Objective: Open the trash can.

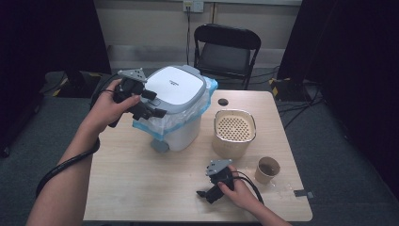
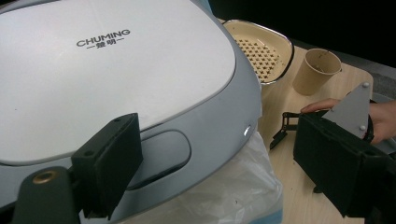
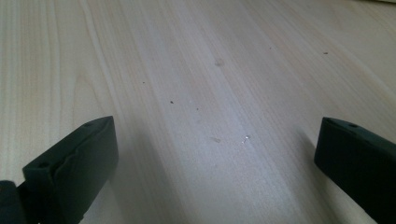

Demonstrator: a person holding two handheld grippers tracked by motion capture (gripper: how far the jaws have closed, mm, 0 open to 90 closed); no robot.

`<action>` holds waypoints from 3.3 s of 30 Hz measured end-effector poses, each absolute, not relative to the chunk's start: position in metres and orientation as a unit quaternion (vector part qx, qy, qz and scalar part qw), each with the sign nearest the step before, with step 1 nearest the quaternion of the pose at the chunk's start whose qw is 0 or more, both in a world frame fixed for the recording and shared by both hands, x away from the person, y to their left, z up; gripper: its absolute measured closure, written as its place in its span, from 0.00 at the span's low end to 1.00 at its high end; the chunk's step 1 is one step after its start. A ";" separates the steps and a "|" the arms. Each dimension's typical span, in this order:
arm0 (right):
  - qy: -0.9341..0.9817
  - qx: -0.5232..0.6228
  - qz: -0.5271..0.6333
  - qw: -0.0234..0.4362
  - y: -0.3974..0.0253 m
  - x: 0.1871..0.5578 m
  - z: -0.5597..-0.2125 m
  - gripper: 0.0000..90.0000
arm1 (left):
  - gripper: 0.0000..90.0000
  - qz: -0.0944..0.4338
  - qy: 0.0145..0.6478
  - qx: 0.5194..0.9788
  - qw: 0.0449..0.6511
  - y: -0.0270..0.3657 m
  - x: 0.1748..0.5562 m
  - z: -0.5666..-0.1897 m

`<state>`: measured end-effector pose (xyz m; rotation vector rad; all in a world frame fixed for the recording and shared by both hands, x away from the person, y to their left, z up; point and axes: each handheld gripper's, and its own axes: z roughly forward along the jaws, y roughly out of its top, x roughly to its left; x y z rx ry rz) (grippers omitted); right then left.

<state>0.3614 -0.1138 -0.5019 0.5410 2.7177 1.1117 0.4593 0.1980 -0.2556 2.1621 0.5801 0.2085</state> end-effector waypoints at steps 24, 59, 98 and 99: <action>0.907 0.181 0.371 0.078 -0.114 0.361 -0.502 0.00 | 0.14 0.085 0.238 0.863 0.438 0.198 0.457 -0.258; 0.907 0.180 0.371 0.081 -0.114 0.362 -0.502 0.00 | 0.17 0.084 0.205 0.867 0.447 0.199 0.415 -0.263; 0.908 0.173 0.374 0.075 -0.118 0.361 -0.502 0.00 | 0.17 0.044 0.177 0.870 0.458 0.175 0.372 -0.369; 0.908 0.173 0.376 0.073 -0.118 0.361 -0.502 0.00 | 0.17 0.044 0.179 0.869 0.459 0.175 0.372 -0.372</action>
